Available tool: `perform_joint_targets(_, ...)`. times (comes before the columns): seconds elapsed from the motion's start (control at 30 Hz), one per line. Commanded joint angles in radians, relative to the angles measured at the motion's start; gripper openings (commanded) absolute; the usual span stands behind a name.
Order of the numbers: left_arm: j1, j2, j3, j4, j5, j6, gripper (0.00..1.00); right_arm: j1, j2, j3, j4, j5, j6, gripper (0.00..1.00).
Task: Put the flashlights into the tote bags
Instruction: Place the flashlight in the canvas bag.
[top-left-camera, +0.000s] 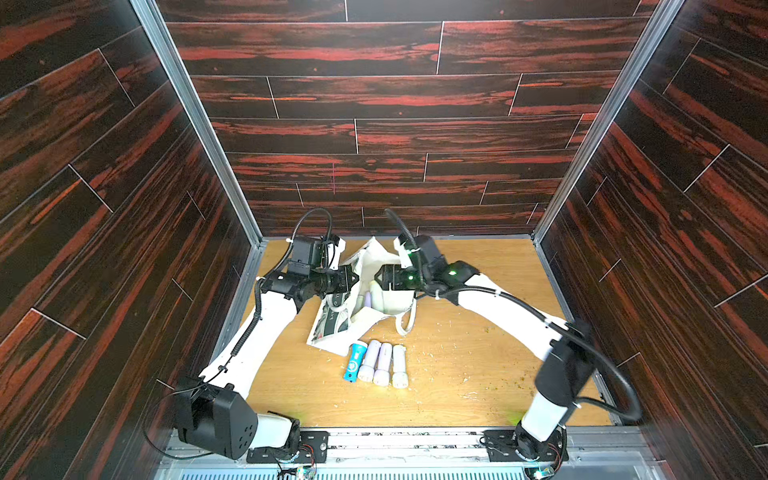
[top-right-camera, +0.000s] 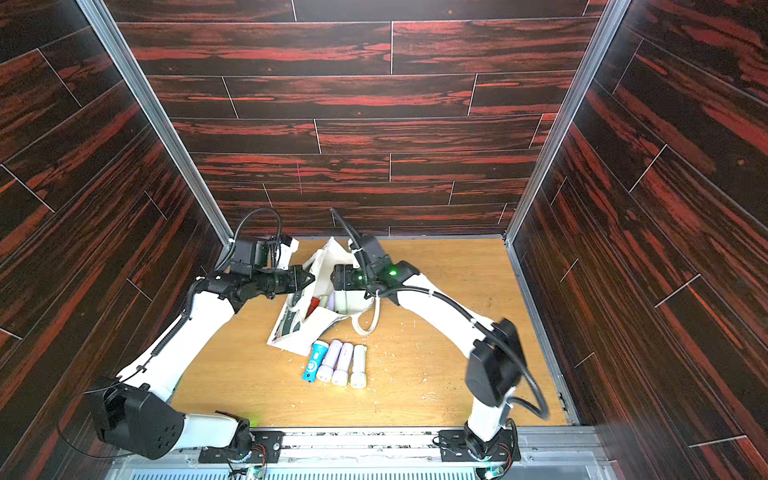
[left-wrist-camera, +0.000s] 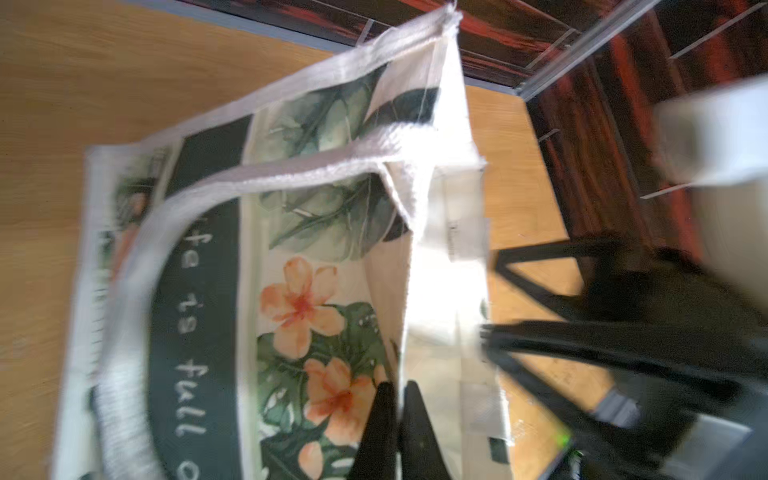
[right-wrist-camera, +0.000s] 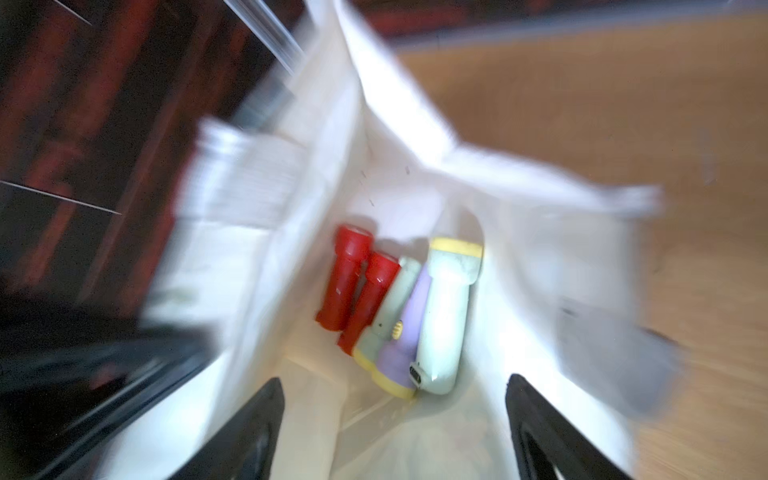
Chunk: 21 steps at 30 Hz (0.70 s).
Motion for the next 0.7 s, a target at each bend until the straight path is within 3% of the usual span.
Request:
perform_joint_targets(0.0,0.000,-0.032,0.038,-0.089,-0.141,0.049,0.00,0.000,-0.066,-0.050,-0.060,0.044,-0.008,0.84)
perform_joint_targets(0.27,0.004,-0.031,0.065,-0.167,-0.410,0.074,0.00,0.083,-0.198,-0.223,-0.086,0.165,0.039,0.86)
perform_joint_targets(0.5,0.008,-0.024,0.053,-0.183,-0.522,0.086,0.00,0.180,-0.199,-0.359,-0.136,0.152,0.185,0.86)
perform_joint_targets(0.67,0.017,-0.032,0.036,-0.186,-0.584,0.073,0.00,0.230,-0.183,-0.417,-0.168,0.178,0.299,0.79)
